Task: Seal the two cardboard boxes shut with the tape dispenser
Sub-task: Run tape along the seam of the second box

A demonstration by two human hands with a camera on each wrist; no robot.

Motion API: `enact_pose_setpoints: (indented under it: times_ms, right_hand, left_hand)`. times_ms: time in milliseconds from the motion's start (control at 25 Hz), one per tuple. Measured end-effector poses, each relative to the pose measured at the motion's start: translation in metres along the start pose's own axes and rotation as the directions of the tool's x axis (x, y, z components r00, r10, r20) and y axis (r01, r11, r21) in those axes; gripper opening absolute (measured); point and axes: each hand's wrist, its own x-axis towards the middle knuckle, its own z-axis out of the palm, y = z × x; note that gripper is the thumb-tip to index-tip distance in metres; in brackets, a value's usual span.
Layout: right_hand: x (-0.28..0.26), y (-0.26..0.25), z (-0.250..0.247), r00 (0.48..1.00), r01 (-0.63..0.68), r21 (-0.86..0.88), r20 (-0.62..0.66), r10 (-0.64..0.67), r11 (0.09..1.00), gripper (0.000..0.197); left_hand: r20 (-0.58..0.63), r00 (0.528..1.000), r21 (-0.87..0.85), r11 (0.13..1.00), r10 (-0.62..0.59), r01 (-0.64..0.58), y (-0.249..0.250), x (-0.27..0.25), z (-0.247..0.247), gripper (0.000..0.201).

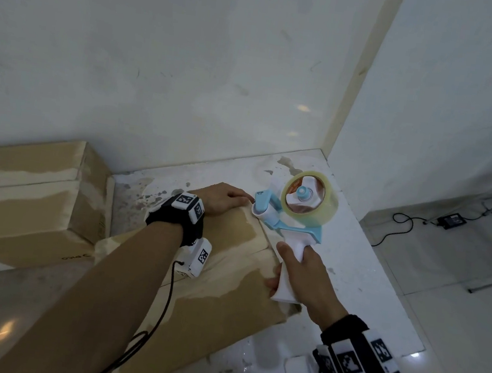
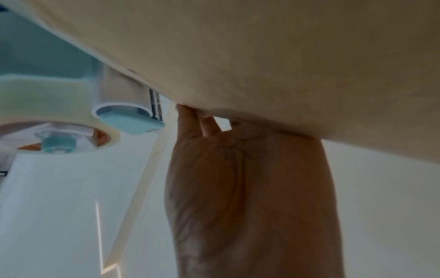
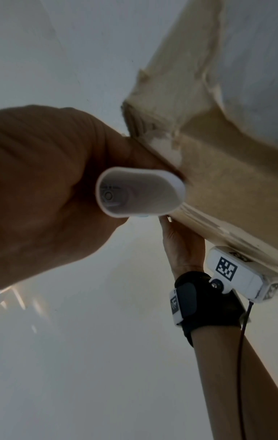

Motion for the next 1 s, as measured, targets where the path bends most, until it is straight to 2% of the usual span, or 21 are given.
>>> enact_pose_setpoints:
  times_ms: [200,360,720,880,1000]
  right_hand:
    - [0.000,-0.009,-0.008,0.998,0.022,-0.001,0.056,-0.022,1.000,0.028]
    - [-0.009,-0.009,-0.030,0.994,0.052,-0.080,0.104,-0.043,0.995,0.028]
    - [-0.081,0.051,-0.094,0.979,-0.089,-0.123,0.172,0.110,0.988,0.038]
    - [-0.116,0.078,-0.115,0.967,-0.187,-0.104,0.155,0.201,0.977,0.058]
    - [-0.139,0.091,-0.118,0.969,-0.163,-0.137,0.162,0.184,0.977,0.047]
  left_hand:
    - [0.018,0.999,0.017,1.000,-0.027,0.026,-0.009,0.002,-0.002,0.039]
    - [-0.009,0.999,0.021,0.999,-0.041,0.042,-0.009,0.000,0.000,0.039]
    - [0.019,0.998,0.040,0.998,-0.058,0.057,-0.011,0.006,-0.003,0.040]
    - [-0.012,0.995,0.065,0.993,-0.101,0.101,-0.014,0.008,-0.003,0.045]
    - [-0.018,0.994,0.090,0.990,-0.106,0.107,-0.012,0.008,-0.001,0.049]
